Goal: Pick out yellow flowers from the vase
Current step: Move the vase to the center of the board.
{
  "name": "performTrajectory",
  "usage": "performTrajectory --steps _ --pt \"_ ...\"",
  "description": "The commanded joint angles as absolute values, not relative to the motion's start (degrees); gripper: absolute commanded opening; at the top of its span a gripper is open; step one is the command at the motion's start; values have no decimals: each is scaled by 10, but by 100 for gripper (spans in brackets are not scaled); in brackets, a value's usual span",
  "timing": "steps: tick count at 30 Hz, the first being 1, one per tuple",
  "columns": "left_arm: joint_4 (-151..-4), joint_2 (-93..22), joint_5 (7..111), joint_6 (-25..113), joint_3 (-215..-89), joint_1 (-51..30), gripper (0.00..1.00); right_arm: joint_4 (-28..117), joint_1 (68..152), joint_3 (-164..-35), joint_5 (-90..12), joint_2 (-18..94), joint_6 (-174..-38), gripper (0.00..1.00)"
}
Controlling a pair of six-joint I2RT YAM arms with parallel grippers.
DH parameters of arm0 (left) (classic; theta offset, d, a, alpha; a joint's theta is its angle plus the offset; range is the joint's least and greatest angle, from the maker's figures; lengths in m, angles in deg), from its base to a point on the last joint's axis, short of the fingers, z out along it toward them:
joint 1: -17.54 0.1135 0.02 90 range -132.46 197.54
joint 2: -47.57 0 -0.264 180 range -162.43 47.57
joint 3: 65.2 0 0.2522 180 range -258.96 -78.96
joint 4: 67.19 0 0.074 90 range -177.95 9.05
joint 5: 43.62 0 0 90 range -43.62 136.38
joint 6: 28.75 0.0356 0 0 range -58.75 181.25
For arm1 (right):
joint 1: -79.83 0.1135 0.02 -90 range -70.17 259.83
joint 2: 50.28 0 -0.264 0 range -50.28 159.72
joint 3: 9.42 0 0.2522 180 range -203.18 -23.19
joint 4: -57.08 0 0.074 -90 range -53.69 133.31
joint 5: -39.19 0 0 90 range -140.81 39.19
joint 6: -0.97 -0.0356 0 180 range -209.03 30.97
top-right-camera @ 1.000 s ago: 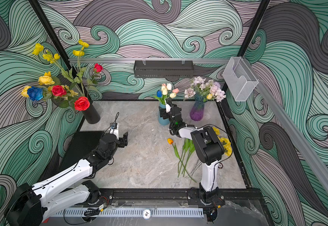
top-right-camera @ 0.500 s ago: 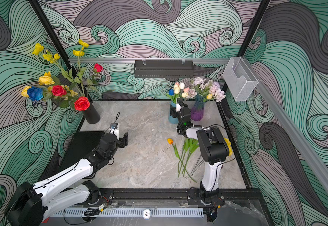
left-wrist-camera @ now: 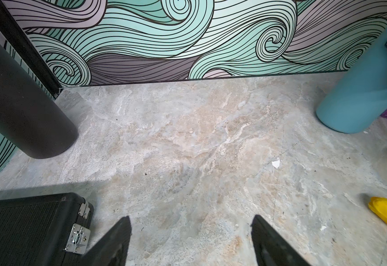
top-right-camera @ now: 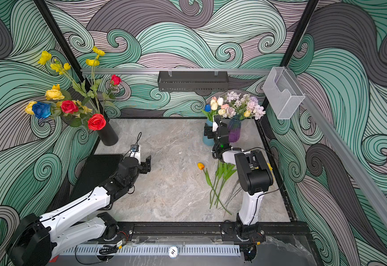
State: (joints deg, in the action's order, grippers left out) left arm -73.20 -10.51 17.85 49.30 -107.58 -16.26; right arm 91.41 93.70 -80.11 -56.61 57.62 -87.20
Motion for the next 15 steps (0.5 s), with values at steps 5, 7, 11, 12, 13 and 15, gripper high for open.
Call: performTrajectory --steps 5,7,11,12,13,15 --pt "-720 -114 167 505 -1077 -159 81 878 936 -775 -579 527 -915 100" --pt "-721 -115 163 508 -1082 -159 81 868 937 -761 -580 513 -925 100" --pt "-737 -115 109 507 -1104 -156 82 863 937 -722 -582 487 -947 100" --pt "-743 -113 87 502 -1109 -151 83 865 937 -709 -580 479 -953 100" --pt "-750 -114 69 496 -1115 -141 84 865 937 -697 -577 470 -960 100" --pt "-760 -121 41 467 -1129 -115 85 864 938 -675 -566 453 -970 100"
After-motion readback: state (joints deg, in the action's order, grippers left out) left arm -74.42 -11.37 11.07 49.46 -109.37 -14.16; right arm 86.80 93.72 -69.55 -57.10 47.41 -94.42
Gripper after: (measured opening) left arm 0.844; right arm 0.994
